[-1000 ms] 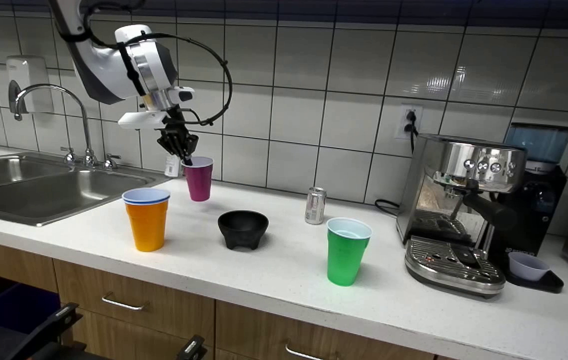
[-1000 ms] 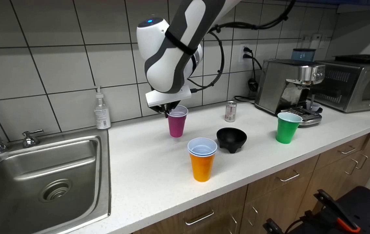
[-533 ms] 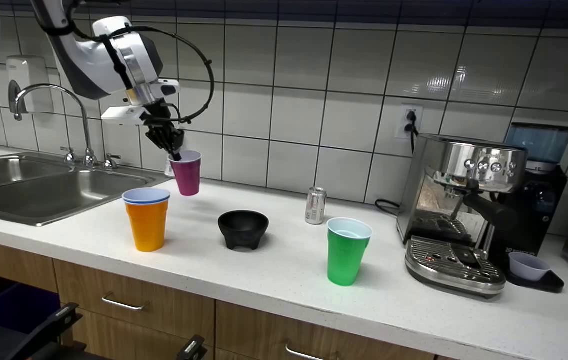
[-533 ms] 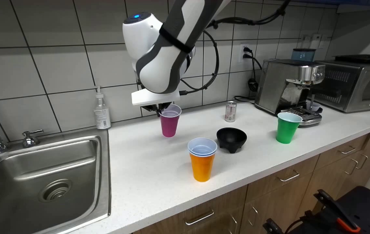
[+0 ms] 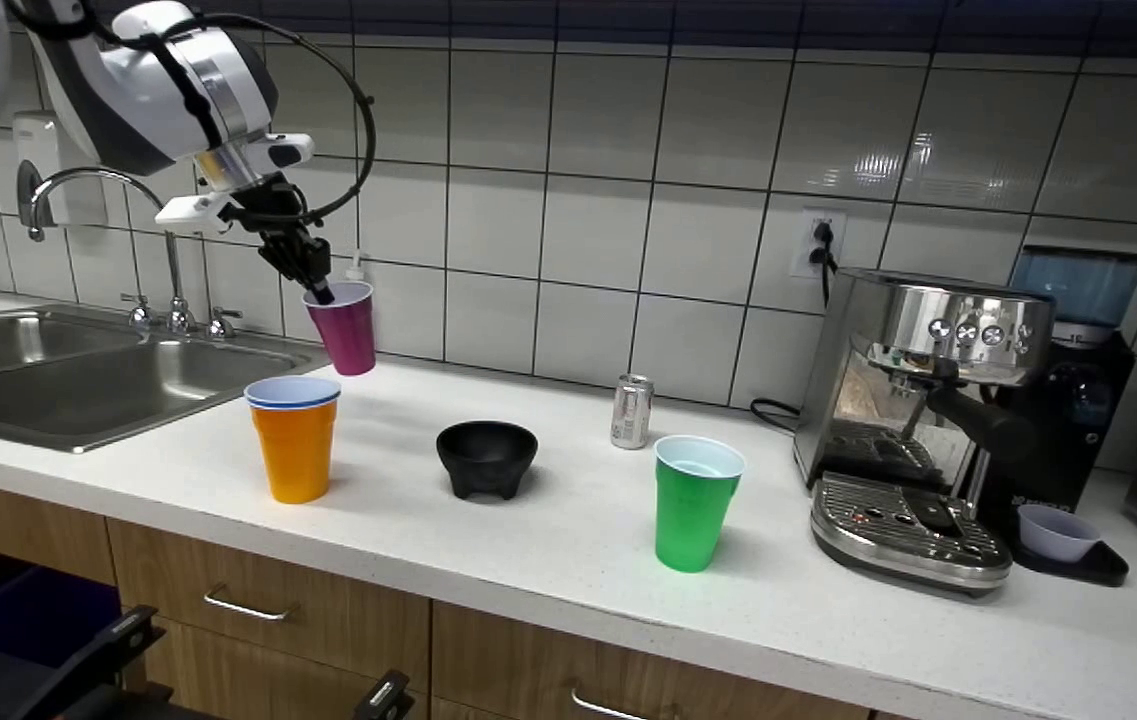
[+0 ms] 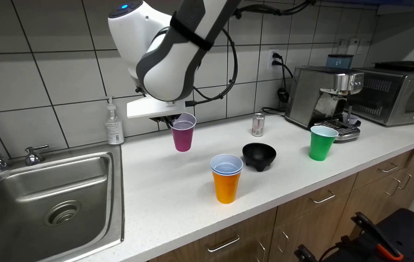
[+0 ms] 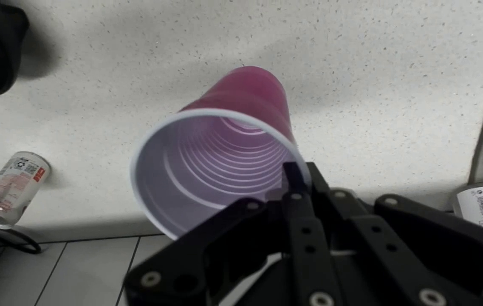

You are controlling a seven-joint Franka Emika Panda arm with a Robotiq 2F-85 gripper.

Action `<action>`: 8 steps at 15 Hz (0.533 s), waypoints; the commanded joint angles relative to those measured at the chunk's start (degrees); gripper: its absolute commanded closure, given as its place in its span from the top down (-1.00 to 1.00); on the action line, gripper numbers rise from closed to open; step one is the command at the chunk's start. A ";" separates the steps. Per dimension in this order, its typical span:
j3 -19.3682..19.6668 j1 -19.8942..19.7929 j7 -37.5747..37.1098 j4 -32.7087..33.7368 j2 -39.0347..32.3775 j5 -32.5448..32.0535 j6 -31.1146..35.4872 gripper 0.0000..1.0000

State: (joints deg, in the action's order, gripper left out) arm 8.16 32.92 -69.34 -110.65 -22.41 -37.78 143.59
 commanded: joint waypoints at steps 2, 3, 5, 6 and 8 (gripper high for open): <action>-4.10 -1.60 -5.64 -2.50 4.59 -3.83 -5.65 -0.98; -4.85 -1.92 -6.33 -2.81 5.11 -4.20 -6.40 -0.98; -6.25 -2.64 -7.52 -3.25 6.01 -4.75 -7.86 -0.98; -7.06 -3.11 -7.58 -3.44 6.45 -4.59 -8.68 -0.98; -8.72 -4.42 -6.75 -3.93 7.42 -3.56 -10.14 -0.98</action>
State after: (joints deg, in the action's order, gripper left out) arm 2.96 31.40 -74.81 -112.31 -18.36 -40.54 136.37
